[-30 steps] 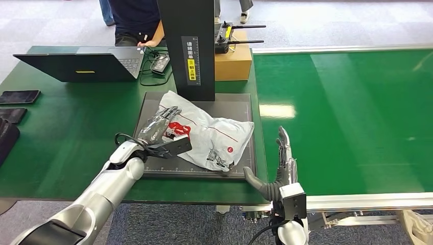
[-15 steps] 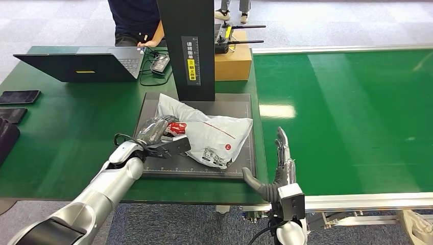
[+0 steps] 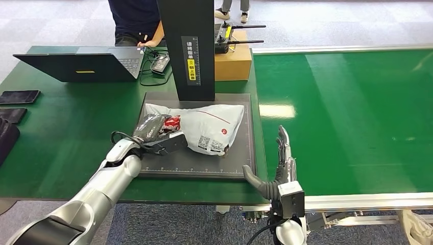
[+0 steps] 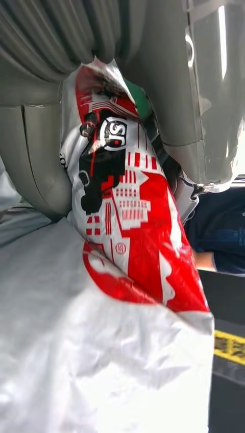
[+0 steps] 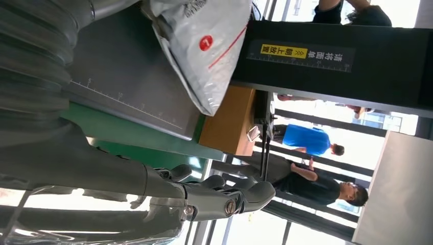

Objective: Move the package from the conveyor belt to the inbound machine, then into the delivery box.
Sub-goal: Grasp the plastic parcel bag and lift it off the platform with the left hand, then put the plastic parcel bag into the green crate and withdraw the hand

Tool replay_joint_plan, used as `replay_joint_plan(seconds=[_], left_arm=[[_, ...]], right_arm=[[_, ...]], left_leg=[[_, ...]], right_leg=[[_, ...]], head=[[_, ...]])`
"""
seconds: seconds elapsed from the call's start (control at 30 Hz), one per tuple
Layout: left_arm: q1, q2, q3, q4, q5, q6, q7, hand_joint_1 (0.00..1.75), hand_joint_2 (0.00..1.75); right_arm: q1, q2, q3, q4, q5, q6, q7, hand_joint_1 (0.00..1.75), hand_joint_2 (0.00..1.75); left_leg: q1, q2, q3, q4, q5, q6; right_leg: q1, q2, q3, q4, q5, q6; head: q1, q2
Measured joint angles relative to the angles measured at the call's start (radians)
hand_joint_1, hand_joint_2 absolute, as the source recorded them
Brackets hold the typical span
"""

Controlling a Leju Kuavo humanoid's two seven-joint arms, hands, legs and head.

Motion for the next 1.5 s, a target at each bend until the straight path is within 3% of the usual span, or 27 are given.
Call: replay_joint_plan(seconds=[0.13, 0.27, 0.43, 0.57, 0.83, 1.03, 1.17, 1.33, 1.5], left_arm=[[0.006, 0.000, 0.046, -0.026, 0.082, 0.012, -0.076, 1.68, 1.75], [0.023, 0.002, 0.118, -0.094, 0.205, 0.010, -0.161, 1.43, 1.75], [0.071, 0.014, 0.197, -0.221, 0.332, -0.005, -0.230, 1.48, 1.75], [0.116, 0.027, 0.244, -0.318, 0.393, -0.008, -0.259, 1.29, 1.75], [0.199, 0.058, 0.334, -0.470, 0.453, 0.046, -0.294, 1.40, 1.75], [0.256, 0.087, 0.425, -0.537, 0.492, 0.083, -0.287, 1.33, 1.75], [0.294, 0.105, 0.501, -0.575, 0.486, 0.127, -0.243, 1.15, 1.75], [0.309, 0.144, 0.596, -0.578, 0.368, 0.262, -0.152, 1.48, 1.75], [0.272, 0.201, 0.669, -0.494, 0.278, 0.350, -0.086, 1.49, 1.75]], right_arm=[[0.004, 0.000, 0.000, 0.000, 0.000, -0.001, 0.002, 0.00, 1.75], [0.006, 0.000, 0.000, 0.000, 0.003, 0.000, 0.003, 0.00, 1.75], [0.017, 0.000, 0.000, -0.001, 0.006, 0.005, 0.003, 0.00, 1.75], [0.028, 0.000, -0.001, -0.001, 0.008, 0.017, 0.000, 0.00, 1.75], [0.049, 0.000, -0.007, -0.004, 0.015, 0.026, -0.012, 0.00, 1.75], [0.057, 0.000, -0.012, -0.010, 0.021, 0.031, -0.019, 0.00, 1.75], [0.055, 0.001, -0.014, -0.010, 0.025, 0.041, -0.021, 0.00, 1.75], [0.054, 0.002, -0.014, -0.010, 0.033, 0.055, -0.015, 0.00, 1.75], [0.047, 0.003, -0.014, -0.010, 0.038, 0.054, -0.010, 0.00, 1.75]], left_leg=[[0.000, 0.000, 0.000, 0.000, 0.000, 0.000], [0.000, 0.000, 0.000, 0.000, 0.000, 0.000], [0.000, 0.000, 0.000, 0.000, 0.000, 0.000], [0.000, 0.000, 0.000, 0.000, 0.000, 0.000], [0.000, 0.000, 0.000, 0.000, 0.000, 0.000], [0.000, 0.001, 0.000, 0.000, 0.000, 0.000], [0.001, 0.001, 0.000, 0.000, 0.000, 0.000], [0.001, 0.001, 0.000, 0.000, 0.000, 0.000], [0.001, 0.001, 0.000, 0.000, 0.000, -0.001]], right_leg=[[0.000, 0.000, 0.000, 0.000, 0.000, 0.000], [0.000, 0.000, 0.000, 0.000, 0.000, 0.000], [0.000, 0.000, 0.000, 0.000, 0.000, 0.000], [0.000, 0.000, 0.000, 0.000, 0.000, 0.000], [0.000, 0.000, 0.000, 0.000, 0.000, 0.000], [0.000, 0.001, 0.000, 0.000, 0.000, 0.000], [0.000, 0.001, 0.000, 0.000, 0.000, 0.000], [0.001, 0.002, -0.001, 0.000, -0.001, 0.000], [0.001, 0.001, -0.001, 0.000, 0.000, -0.001]], head=[[0.000, 0.000], [0.000, 0.000], [0.000, 0.000], [0.000, 0.000], [0.000, 0.000], [0.000, 0.000], [0.000, 0.000], [0.000, 0.000], [0.000, 0.000]])
